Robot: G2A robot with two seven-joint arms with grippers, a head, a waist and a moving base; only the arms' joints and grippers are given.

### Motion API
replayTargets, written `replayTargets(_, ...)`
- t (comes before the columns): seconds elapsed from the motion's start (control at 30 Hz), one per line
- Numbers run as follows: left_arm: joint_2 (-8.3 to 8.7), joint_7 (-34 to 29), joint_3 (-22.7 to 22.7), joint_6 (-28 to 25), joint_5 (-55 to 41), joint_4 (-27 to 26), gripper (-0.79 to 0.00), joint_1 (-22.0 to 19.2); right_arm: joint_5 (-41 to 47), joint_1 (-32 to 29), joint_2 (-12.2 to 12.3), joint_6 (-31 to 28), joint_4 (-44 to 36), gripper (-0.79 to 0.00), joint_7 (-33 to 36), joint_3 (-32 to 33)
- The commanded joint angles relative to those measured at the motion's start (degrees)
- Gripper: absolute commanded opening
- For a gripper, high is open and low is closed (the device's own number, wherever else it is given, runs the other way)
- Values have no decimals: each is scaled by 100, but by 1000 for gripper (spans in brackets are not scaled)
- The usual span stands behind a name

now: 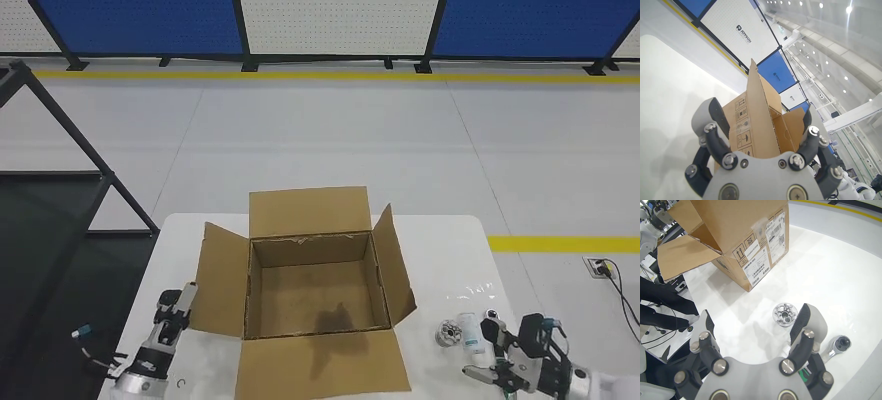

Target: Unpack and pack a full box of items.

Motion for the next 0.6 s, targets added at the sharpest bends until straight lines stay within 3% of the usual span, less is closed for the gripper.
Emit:
replayTargets(0.0, 3, 11, -27, -30, -48, -47, 0, 17, 7, -1, 0, -12, 1, 0, 1, -1)
replayTargets(0.1, 5, -8, -74, -94, -255, -141, 0, 111, -115, 10, -1, 81, -72, 0, 6, -16)
replayTargets(0.3, 12, 66, -276, -187, -530, -439, 0, 322, -1569, 299, -36, 265, -486, 0, -284, -428)
replayTargets(0.57, 6, 221, -596, -268, -1082, -774, 0, 626, -3312, 1087, -98, 449, 13, 0, -749, -1234)
